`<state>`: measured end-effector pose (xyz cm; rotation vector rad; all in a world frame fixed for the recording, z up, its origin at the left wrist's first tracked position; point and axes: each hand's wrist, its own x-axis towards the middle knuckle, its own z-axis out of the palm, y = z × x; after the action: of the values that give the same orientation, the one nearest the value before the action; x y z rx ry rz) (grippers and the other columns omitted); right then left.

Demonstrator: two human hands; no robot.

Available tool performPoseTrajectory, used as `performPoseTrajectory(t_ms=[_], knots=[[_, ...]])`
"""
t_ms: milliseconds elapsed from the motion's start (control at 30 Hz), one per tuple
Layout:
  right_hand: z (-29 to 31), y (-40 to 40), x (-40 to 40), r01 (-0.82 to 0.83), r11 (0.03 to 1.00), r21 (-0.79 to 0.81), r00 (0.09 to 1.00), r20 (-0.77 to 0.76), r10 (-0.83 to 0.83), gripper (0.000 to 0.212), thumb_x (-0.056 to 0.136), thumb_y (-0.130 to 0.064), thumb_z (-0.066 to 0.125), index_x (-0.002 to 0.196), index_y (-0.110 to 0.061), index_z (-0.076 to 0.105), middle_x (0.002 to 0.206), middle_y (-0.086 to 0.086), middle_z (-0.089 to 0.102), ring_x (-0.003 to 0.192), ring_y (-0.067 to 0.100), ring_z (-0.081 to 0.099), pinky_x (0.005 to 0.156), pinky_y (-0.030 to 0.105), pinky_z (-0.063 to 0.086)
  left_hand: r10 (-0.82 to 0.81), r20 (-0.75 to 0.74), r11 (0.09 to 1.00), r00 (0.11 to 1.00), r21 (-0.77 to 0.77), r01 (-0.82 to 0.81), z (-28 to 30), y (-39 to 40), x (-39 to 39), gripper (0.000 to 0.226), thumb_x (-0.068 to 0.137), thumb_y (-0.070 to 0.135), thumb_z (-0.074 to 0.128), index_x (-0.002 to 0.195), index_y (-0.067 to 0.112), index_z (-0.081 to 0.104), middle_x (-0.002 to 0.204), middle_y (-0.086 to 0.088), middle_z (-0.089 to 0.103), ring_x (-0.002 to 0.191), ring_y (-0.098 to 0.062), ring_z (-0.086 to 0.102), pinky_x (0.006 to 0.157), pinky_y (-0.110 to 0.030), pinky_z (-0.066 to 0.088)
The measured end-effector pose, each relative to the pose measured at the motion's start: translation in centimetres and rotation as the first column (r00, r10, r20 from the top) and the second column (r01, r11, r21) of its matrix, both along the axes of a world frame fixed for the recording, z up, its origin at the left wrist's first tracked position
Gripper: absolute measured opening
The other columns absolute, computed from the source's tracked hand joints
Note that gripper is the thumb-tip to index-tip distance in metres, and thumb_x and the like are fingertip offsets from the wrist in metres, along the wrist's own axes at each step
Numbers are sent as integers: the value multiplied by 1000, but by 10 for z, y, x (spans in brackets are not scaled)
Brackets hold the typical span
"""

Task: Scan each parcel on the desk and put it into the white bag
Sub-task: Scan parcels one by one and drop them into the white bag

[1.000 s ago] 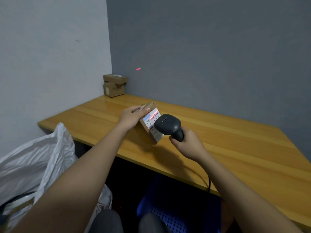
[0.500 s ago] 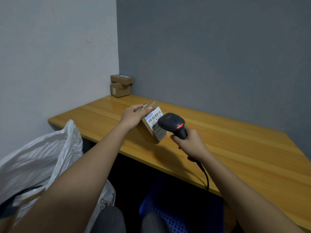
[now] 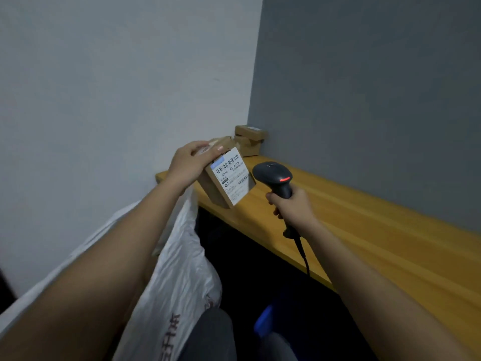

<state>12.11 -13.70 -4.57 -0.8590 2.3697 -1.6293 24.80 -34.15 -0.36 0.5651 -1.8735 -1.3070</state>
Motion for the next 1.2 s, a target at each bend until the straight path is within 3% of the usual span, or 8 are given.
performPoseTrajectory(t_ms=[133,300,500,600,700,800,967,1200], knots=[[-8,-48,24,-62,998,-22,998,16,62,11,86,-17,68,88,-11,59,80,11,63,56,18,58,56,33,47,122,-27,993,992,11,-121,-5,-31,55,49,79,48,73,120,21,65,117,4,63,102,-10,59,76,-20,44],[-22,-103,55,-134,991,-16,988,72,134,12,86,-18,69,93,-12,60,77,7,64,59,19,61,54,29,45,225,3,973,974,46,-225,-27,-60,113,53,79,51,72,121,20,64,117,5,63,107,-12,59,86,-26,44],[-41,-142,75,-164,986,26,983,83,161,10,82,-18,66,87,-10,61,65,4,60,53,18,56,57,31,44,314,59,949,948,18,-316,-49,-78,162,49,81,45,72,122,19,64,120,2,62,104,-12,58,76,-19,42],[-46,-151,81,-192,981,39,979,78,188,8,83,-15,65,87,-11,60,63,4,58,46,12,54,54,29,43,195,335,978,922,-138,-157,-62,-82,171,66,79,51,72,134,19,54,135,-5,54,113,-15,53,85,-23,43],[-50,-155,82,-198,979,46,978,82,194,8,83,-15,65,87,-10,60,64,5,59,45,11,54,54,29,43,119,707,972,697,-225,62,-82,-77,165,91,78,75,51,152,30,22,159,-8,15,145,-28,18,117,-42,20],[-51,-155,77,-183,982,53,980,85,178,9,82,-16,66,88,-11,62,68,7,62,52,15,58,57,31,45,130,632,973,764,-230,24,-92,-76,154,72,92,62,41,152,29,21,162,-6,5,149,-25,4,121,-44,7],[-45,-148,64,-187,982,28,979,89,184,17,86,-16,67,101,-9,61,79,8,65,65,19,64,55,29,47,152,508,959,848,-285,-1,-80,-75,133,55,98,44,46,145,16,41,153,-5,34,142,-21,28,114,-34,21],[-23,-150,30,-125,990,59,991,45,123,11,85,-13,64,93,-7,61,77,9,61,56,16,61,51,27,43,148,438,957,887,-291,-15,-69,-83,77,33,99,26,49,128,14,58,136,-3,55,123,-19,50,92,-23,35]])
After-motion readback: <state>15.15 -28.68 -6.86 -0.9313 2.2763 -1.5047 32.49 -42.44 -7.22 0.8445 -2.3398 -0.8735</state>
